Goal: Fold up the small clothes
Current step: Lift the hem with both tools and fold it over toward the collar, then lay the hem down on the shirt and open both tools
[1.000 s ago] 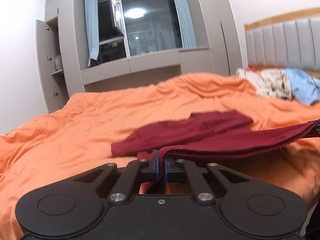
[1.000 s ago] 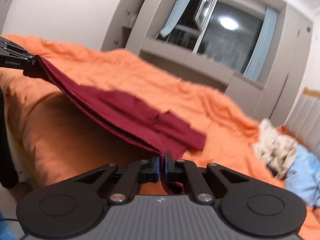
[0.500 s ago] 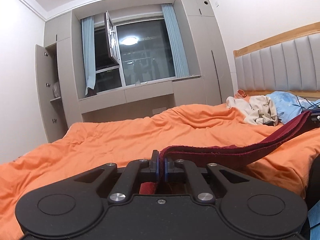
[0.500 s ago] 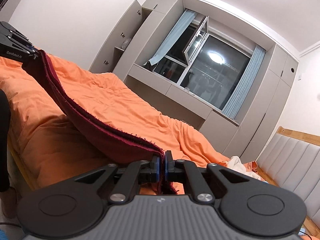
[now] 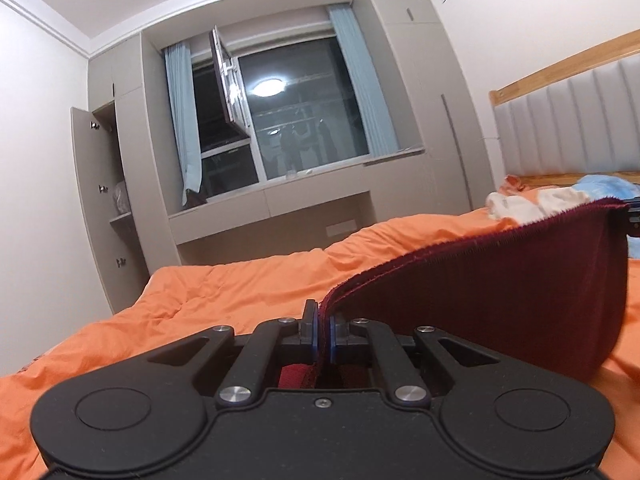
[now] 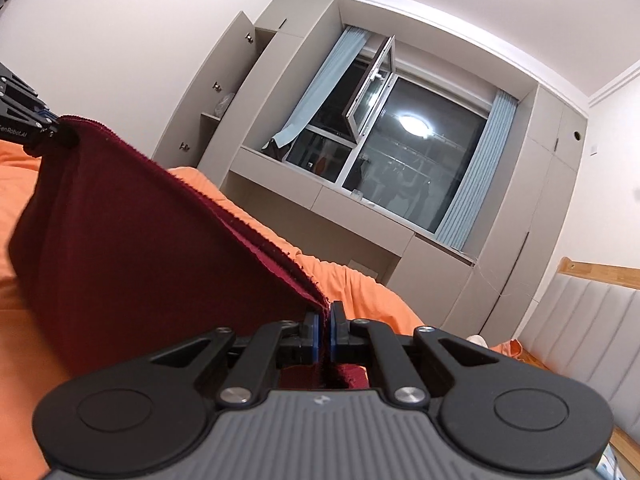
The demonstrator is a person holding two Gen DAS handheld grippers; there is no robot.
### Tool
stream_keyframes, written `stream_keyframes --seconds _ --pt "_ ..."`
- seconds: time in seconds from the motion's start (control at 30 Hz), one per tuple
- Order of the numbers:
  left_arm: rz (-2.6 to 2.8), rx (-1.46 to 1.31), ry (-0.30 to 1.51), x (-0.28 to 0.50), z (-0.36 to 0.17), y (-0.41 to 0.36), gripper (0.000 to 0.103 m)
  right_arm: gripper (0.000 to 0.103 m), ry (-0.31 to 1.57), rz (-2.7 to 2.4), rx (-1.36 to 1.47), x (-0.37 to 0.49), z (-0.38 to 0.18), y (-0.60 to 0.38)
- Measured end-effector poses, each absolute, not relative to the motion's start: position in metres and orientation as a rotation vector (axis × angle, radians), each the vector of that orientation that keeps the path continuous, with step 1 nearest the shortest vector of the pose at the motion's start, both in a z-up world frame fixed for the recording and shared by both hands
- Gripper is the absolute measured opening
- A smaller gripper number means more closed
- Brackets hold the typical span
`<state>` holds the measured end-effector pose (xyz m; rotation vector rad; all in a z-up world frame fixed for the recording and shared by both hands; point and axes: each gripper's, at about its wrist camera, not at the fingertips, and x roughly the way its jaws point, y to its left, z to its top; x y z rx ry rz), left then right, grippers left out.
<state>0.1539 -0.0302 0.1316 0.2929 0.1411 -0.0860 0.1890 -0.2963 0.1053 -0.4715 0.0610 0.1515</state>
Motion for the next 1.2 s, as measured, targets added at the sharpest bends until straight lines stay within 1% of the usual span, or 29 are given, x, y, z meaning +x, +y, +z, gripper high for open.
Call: stream_keyframes --seconds 0.1,0.27,0.4,0.5,0.7,0.8,0.93,1.03,1.13,1.2 --pt "-0.069 0.290 0.182 0.202 0.131 -0.029 0.005 0.006 0.090 0.165 -0.476 0.238 0.101 -0.294" --pt "-0.039 0.278 0.275 0.276 0.115 -0.026 0.005 0.006 0.172 0.196 -0.446 0.315 0.080 -0.292" --pt "-0.016 0.262 0.362 0.330 0.092 -0.021 0.005 0.006 0.269 0.234 -0.398 0.365 0.053 -0.296" --pt "0.009 0.273 0.421 0.362 0.071 -0.020 0.005 0.006 0.317 0.244 -0.446 0.400 0.029 -0.289" --pt "0.028 0.220 0.532 0.415 0.030 -0.008 0.005 0.006 0.381 0.242 -0.488 0.435 -0.010 -0.273" --pt "0.021 0.218 0.596 0.437 0.011 -0.004 0.005 0.006 0.400 0.245 -0.503 0.443 -0.022 -0.269" --pt "0.016 0.208 0.637 0.452 -0.004 -0.001 0.005 0.006 0.429 0.246 -0.498 0.454 -0.033 -0.271" --pt "0.017 0.219 0.660 0.457 -0.010 -0.002 0.006 0.012 0.457 0.246 -0.478 0.458 -0.037 -0.271" --pt "0.028 0.217 0.679 0.461 -0.013 -0.002 0.014 0.027 0.475 0.234 -0.456 0.462 -0.038 -0.274" --pt "0.034 0.196 0.696 0.463 -0.014 0.001 0.022 0.049 0.489 0.228 -0.451 0.459 -0.037 -0.276"
